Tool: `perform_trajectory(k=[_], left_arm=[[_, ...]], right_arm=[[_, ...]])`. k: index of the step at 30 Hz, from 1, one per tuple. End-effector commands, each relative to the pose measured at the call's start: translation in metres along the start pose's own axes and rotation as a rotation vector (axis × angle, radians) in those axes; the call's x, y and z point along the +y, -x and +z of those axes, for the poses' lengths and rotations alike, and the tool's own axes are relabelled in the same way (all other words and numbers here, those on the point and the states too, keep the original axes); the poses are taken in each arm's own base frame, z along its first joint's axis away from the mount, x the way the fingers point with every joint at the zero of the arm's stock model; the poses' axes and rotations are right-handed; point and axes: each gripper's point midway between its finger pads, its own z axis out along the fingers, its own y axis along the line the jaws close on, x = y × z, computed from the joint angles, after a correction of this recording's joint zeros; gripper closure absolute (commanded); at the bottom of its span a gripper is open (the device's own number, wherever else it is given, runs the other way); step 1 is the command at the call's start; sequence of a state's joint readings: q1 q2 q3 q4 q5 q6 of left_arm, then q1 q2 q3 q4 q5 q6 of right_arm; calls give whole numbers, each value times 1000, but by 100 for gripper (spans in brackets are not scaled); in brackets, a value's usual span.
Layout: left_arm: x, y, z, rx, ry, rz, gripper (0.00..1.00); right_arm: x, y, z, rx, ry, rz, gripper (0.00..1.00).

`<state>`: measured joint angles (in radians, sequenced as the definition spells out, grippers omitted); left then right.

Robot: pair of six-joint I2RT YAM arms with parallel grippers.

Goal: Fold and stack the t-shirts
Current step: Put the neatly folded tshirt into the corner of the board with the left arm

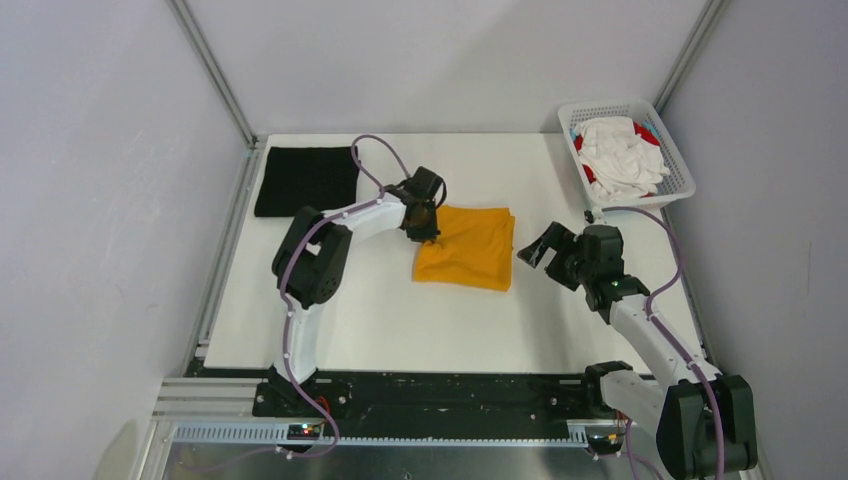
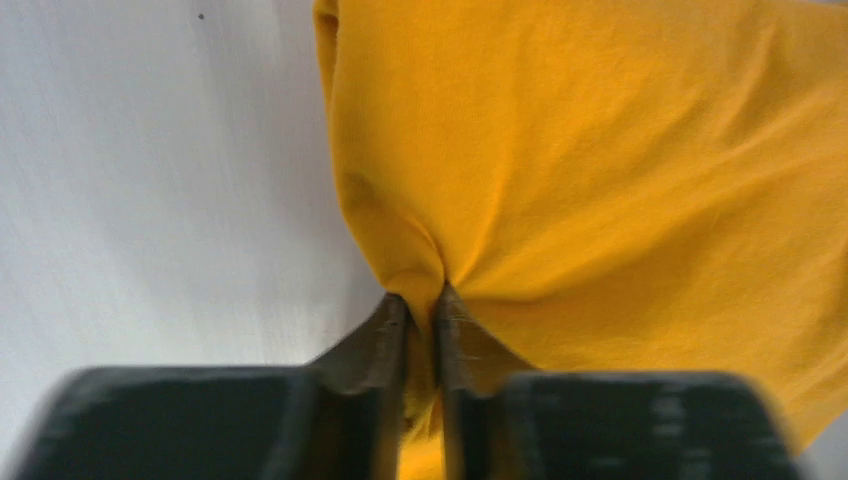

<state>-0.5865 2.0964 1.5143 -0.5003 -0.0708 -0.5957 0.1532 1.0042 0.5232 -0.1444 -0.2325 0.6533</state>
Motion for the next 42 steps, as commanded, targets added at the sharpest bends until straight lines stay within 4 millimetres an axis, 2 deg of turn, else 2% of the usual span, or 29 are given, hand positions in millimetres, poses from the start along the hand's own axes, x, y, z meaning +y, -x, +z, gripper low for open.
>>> perform_trajectory(k=[1,2,5,6,11,15,18,19,22,25,29,34,42], left_arm=[[1,-26,7,90,31,26,90],[0,-24,7,84,32,31,98],[3,-12,-1,39,54,66,100],[10,-6,-5,7,89,95,100],[55,50,-44,-226,358,215,100],[86,89,-69,-320,573,353,100],[100,123,-77,-380,636,391,100],[104,128,-75,-372,642,426,100],[126,160,-78,-402,670,416,100],[150,186,-91,-425,731,437,100],[165,222,-105,-494,735,438,100],[183,248,-123,-511,777,497,100],[185,275,-174,-586,845,503,100]], right_arm=[[3,5,0,-21,15,-23,1],[3,5,0,-20,16,-22,1],[2,3,-1,-16,13,-25,1],[3,4,-2,-19,14,-28,1],[-2,8,-6,-44,-11,-38,0],[-3,8,-5,-44,-17,-41,1],[-4,8,-3,-41,-17,-42,1],[-4,8,-2,-42,-15,-43,1],[-5,8,0,-35,-15,-43,1],[-7,8,3,-31,-20,-41,1],[-9,8,8,-24,-19,-37,1],[-13,7,12,-13,-27,-30,1],[-17,7,17,1,-35,-19,0]])
